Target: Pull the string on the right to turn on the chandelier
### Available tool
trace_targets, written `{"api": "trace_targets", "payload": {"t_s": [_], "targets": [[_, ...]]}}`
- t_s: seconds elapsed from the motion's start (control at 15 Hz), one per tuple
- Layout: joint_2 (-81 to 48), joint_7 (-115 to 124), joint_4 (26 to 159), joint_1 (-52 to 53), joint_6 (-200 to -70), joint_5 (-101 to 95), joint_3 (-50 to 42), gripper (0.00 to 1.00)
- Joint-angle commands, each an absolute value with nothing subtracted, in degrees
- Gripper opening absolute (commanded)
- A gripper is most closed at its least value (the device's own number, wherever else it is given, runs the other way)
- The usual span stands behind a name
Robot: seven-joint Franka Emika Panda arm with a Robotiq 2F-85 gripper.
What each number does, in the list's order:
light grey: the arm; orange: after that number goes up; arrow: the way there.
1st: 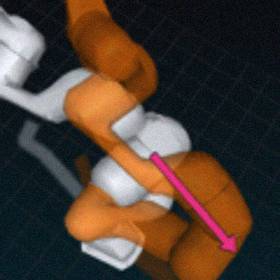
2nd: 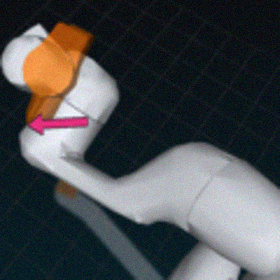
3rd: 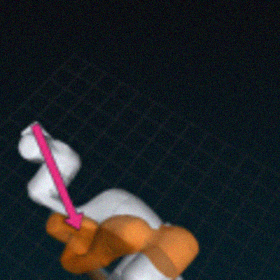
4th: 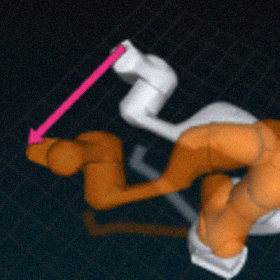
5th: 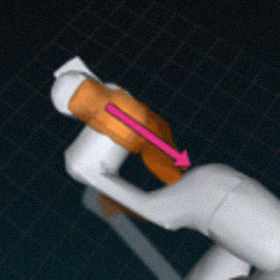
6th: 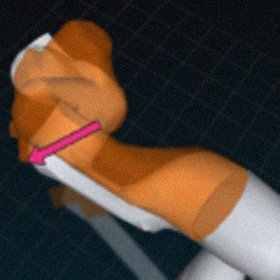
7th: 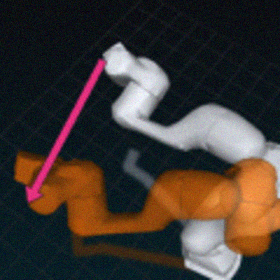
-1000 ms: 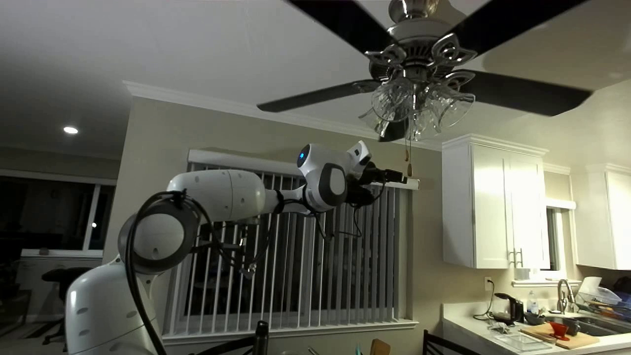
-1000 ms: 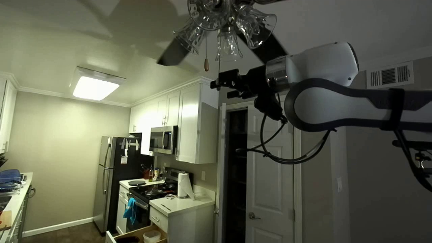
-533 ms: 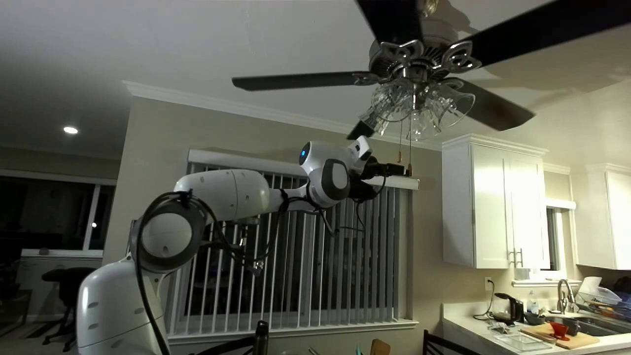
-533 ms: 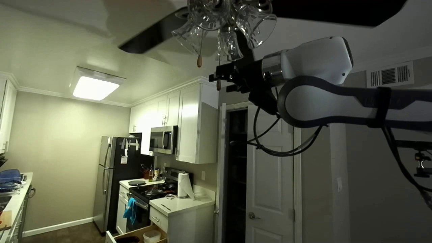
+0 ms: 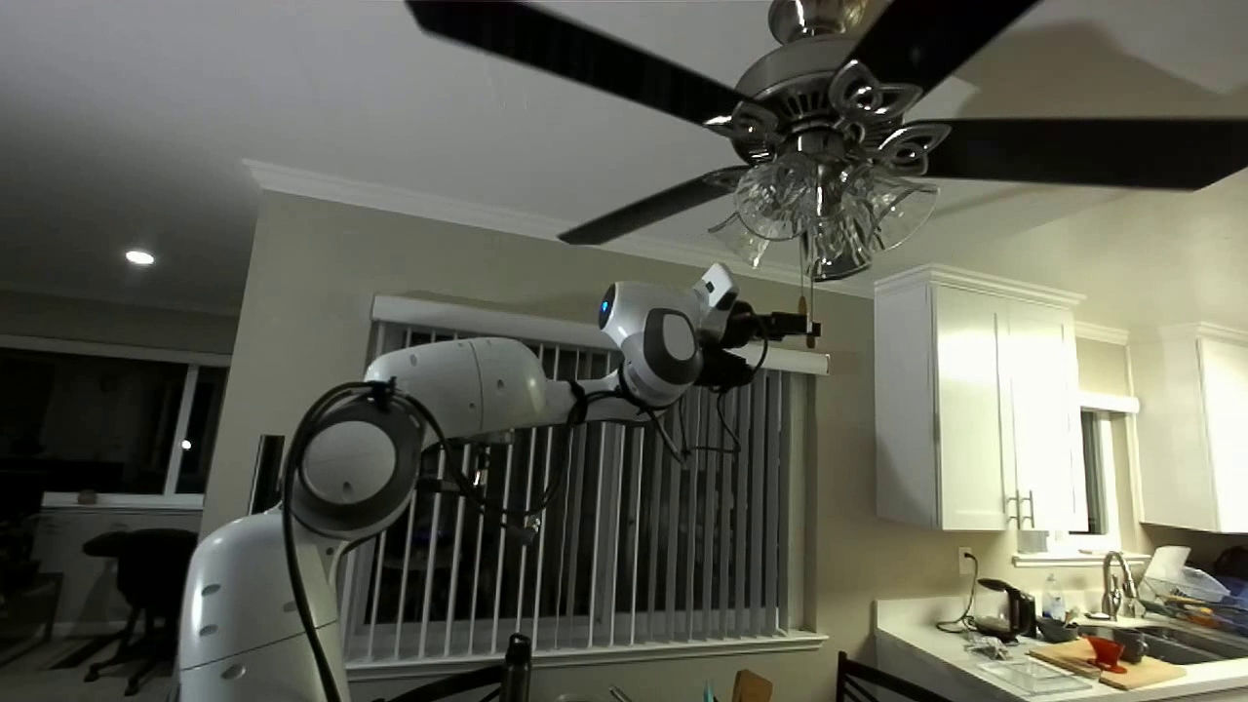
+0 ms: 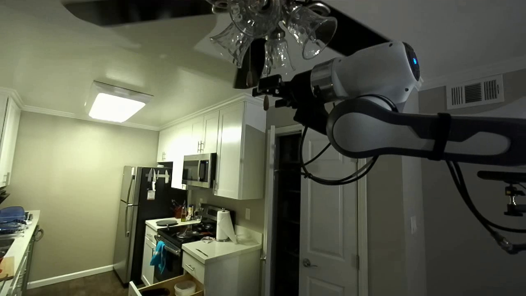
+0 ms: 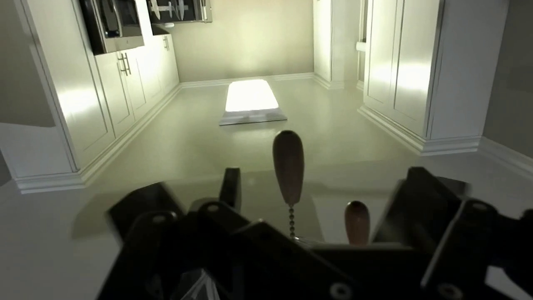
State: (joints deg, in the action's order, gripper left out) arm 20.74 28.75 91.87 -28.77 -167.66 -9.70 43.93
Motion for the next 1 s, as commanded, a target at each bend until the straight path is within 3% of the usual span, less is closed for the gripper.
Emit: {"api": "trace_targets", "payload": {"t_s": [0.0, 0.13, 0.8, 0.93], "targets": [[20.27, 30.58, 89.84, -33.53, -167.22, -11.70, 47.00, 0.75], [20.43, 30.16, 89.42, -35.38, -166.04, -11.57, 48.10, 0.68], [20.77, 29.06, 87.58, -40.07, -162.53, -10.82, 51.15, 0.01], [20.94, 28.98, 87.15, -40.37, -162.11, -10.88, 51.22, 0.04]]}}
